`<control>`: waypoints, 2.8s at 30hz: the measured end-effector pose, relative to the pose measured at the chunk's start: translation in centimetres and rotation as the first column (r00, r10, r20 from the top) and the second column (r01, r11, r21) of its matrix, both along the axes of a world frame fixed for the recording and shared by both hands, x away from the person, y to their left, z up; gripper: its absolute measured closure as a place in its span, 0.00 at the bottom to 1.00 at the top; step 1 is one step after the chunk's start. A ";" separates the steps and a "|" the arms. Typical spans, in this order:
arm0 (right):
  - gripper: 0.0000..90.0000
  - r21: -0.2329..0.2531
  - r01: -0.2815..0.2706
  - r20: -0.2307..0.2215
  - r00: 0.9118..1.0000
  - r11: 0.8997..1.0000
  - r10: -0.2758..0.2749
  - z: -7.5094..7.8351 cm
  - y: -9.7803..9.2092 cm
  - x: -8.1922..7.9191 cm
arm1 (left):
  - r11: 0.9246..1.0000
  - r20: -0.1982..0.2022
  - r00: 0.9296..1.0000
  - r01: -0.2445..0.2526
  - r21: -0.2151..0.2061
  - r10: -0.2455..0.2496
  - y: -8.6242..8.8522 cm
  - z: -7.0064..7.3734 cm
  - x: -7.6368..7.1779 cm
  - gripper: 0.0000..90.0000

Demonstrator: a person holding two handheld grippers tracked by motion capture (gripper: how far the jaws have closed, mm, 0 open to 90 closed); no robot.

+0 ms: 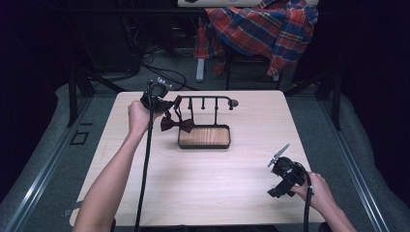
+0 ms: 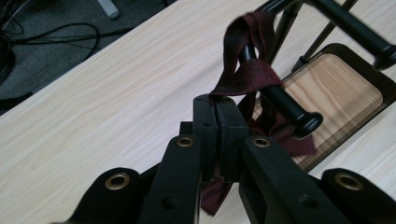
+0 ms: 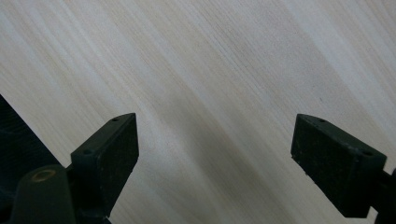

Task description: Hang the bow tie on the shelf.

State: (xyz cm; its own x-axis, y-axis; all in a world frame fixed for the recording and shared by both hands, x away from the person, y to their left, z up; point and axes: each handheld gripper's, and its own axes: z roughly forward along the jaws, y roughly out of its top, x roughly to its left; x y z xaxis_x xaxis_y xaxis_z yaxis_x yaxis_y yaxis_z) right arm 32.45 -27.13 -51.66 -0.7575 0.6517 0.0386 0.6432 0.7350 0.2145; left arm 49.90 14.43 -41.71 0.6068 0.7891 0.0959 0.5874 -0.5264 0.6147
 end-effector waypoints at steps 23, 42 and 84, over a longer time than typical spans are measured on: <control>0.16 -0.002 -0.003 0.003 1.000 1.000 0.003 0.1 0.0 0.0 | 1.000 -0.023 1.000 -0.001 -0.019 0.000 1.1 -0.4 -1.5 0.48; 0.16 0.000 -0.006 0.002 1.000 1.000 0.006 0.1 0.1 -0.1 | 0.996 0.029 0.996 0.087 -0.017 -0.087 2.7 2.1 -8.8 0.16; 0.16 0.005 -0.014 -0.002 1.000 1.000 0.014 0.0 0.4 -0.1 | 0.996 -0.183 0.981 0.075 0.050 -0.064 4.9 -6.6 -15.7 0.01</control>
State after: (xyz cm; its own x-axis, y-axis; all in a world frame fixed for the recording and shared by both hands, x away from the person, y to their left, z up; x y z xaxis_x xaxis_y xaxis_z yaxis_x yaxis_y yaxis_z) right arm 32.37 -26.70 -51.68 -0.7663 0.6410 0.0436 0.6336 0.7427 0.2168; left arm 34.23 19.38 -48.31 0.6714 0.7407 0.0230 0.6468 -0.6008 0.4698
